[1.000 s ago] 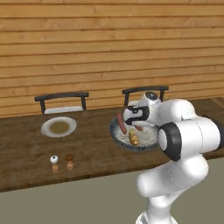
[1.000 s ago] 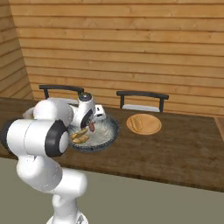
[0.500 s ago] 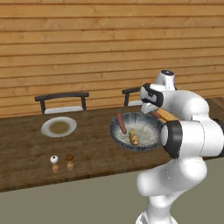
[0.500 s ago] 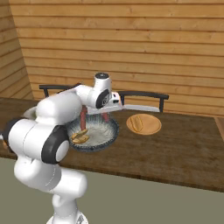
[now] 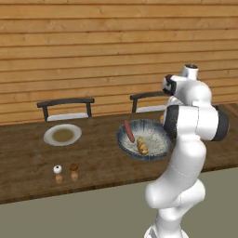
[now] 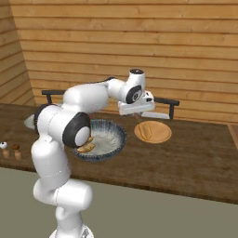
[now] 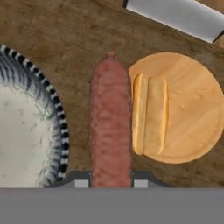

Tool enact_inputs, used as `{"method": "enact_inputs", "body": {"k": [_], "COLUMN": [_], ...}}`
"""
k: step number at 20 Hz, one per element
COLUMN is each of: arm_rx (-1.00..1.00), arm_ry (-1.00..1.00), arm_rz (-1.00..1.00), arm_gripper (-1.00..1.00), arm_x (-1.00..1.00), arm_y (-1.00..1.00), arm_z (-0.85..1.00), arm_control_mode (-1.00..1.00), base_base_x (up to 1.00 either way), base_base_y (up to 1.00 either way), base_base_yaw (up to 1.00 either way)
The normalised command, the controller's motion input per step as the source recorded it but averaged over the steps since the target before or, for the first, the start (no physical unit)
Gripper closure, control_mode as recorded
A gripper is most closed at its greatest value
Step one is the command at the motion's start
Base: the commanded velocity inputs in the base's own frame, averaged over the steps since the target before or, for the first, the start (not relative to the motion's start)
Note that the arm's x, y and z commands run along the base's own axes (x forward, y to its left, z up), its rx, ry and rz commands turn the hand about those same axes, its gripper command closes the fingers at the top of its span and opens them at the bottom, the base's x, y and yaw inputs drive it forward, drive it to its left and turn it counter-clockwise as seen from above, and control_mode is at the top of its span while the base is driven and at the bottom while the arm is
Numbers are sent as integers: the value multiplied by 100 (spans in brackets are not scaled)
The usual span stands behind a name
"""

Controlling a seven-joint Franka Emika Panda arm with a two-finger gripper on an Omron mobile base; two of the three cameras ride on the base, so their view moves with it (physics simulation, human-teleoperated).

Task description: Place one bun and one sausage from the bowl on each plate.

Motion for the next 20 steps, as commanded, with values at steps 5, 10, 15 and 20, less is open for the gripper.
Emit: {"method": "enact_inputs", "body": {"k": [5,10,15,20], "arm_rx": [0,0,-1,0], "arm_ry": [0,0,1,0], "arm_rz": [0,0,0,0], "arm_gripper": [100,100,100,100], "arm_x": [79,76,-5,-9], "arm_y": [-100,-88,-4,40], "arm_z": [-25,-47,-85,-71], "arm_control_mode": [-100,-100,-100,-100], "base_base_x": [0,0,0,0], "base_base_y": [0,0,0,0], "base_base_yaw": [0,0,0,0]}}
